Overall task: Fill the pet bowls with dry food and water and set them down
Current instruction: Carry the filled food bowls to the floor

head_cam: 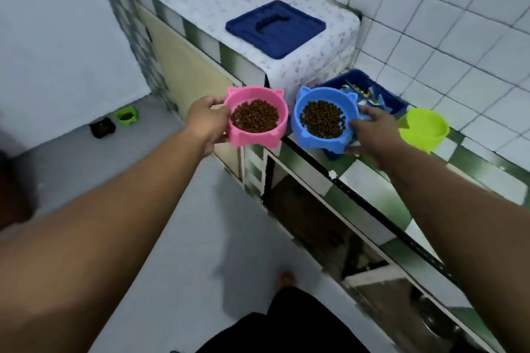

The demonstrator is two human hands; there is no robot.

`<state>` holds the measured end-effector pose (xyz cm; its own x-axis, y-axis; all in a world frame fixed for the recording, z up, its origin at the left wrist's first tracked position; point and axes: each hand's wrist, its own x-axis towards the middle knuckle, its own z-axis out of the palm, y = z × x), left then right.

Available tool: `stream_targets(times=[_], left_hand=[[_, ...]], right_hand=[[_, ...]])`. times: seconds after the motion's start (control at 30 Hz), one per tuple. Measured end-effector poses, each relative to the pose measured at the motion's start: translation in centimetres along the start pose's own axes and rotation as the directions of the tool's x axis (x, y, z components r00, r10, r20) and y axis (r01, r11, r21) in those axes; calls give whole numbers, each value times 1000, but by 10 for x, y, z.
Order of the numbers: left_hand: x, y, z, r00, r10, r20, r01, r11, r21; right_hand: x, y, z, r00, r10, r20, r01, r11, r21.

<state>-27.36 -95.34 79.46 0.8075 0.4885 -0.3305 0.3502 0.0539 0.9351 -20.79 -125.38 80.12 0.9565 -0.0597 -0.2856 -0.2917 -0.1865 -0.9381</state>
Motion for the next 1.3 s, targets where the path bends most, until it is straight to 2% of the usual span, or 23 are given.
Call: stream_targets(times=[0.1,0.27,0.57,0.73,0.93,1.03,1.17,1.3], left_hand=[[14,-14,-57,994,-38,-105,34,999,-35],[44,-30,-144,952,-100,-290,69,991,-117],[107,-47,-252,787,-216,-578,94,968,-234],[137,-56,-294,702,-259,-663,116,961,-253],[210,-72,-356,655,-306,-691,132,947,-294],[264,-85,-395,659,-303,-688,128,947,-294],[347,-109,-444,701,-230,-675,59,962,-267],[432,-146,-492,732,-227,-643,99,968,-229]], right_hand=[[12,-10,64,991,-13,137,22,997,-69],[45,-25,181,942,-23,335,42,998,-51],[117,-57,370,807,12,590,64,992,-108],[140,-78,459,773,35,634,91,982,-165],[172,-88,563,757,82,648,74,975,-210],[190,-85,626,763,96,639,75,969,-235],[215,-74,725,803,118,584,60,959,-276],[247,-49,825,810,158,565,16,957,-291]])
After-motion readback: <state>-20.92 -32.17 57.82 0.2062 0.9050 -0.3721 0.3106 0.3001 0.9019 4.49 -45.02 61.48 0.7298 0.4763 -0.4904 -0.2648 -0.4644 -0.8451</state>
